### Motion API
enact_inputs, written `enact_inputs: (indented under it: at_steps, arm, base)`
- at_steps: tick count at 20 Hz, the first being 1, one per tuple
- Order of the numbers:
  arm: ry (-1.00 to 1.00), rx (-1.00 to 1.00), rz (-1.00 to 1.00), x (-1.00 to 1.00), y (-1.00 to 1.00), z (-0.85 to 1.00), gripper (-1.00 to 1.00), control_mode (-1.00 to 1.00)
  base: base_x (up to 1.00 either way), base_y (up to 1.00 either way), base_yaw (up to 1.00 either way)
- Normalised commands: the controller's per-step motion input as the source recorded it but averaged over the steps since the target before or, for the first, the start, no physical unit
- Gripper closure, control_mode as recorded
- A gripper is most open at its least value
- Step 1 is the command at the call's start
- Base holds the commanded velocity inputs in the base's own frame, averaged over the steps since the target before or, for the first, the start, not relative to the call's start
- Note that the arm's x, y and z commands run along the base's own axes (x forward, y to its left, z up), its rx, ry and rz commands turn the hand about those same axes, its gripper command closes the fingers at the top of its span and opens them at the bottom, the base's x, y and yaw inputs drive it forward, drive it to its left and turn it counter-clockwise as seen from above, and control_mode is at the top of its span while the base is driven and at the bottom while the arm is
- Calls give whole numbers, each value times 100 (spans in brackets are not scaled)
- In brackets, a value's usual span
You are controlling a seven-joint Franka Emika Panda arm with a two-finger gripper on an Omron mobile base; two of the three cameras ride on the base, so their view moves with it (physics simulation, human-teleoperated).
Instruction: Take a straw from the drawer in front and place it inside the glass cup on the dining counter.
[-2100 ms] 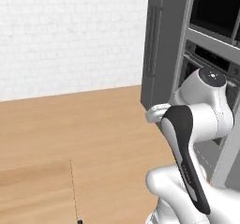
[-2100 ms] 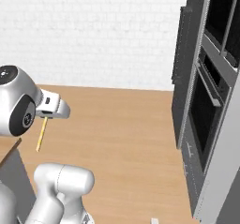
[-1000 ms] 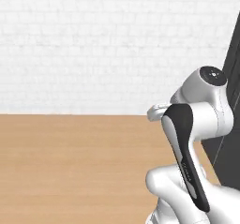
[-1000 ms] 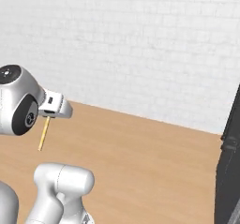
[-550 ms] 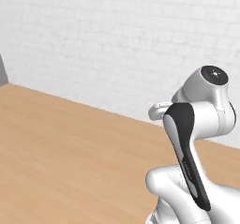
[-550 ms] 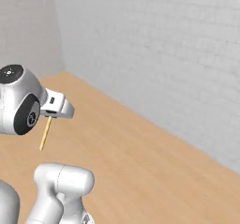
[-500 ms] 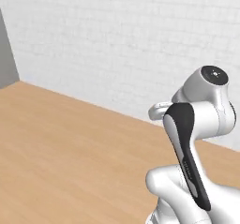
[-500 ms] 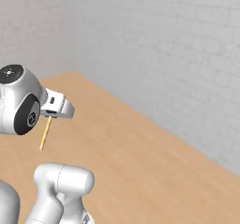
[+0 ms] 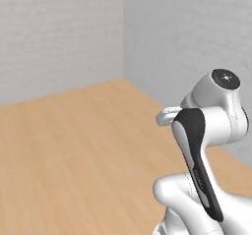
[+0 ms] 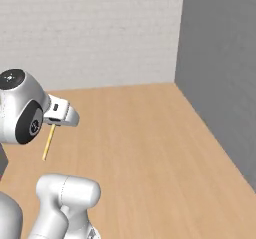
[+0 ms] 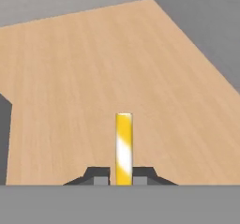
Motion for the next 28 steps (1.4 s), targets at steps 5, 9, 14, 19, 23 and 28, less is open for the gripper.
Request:
enact_inputs:
  at_steps: [5,9,14,19,23,28]
  arm:
    - [0,0,0,0,0,0,100,100]
    - [0,0,0,0,0,0,100,100]
    - [0,0,0,0,0,0,100,100]
    - [0,0,0,0,0,0,100,100]
    - [0,0,0,0,0,0,100,100]
    - [0,0,0,0,0,0,100,100]
  base:
    - [100,-16,73]
    - [100,-47,52]
    - [100,-59,46]
    - [100,-51,49]
    - [100,-45,54]
    - [100,-56,54]
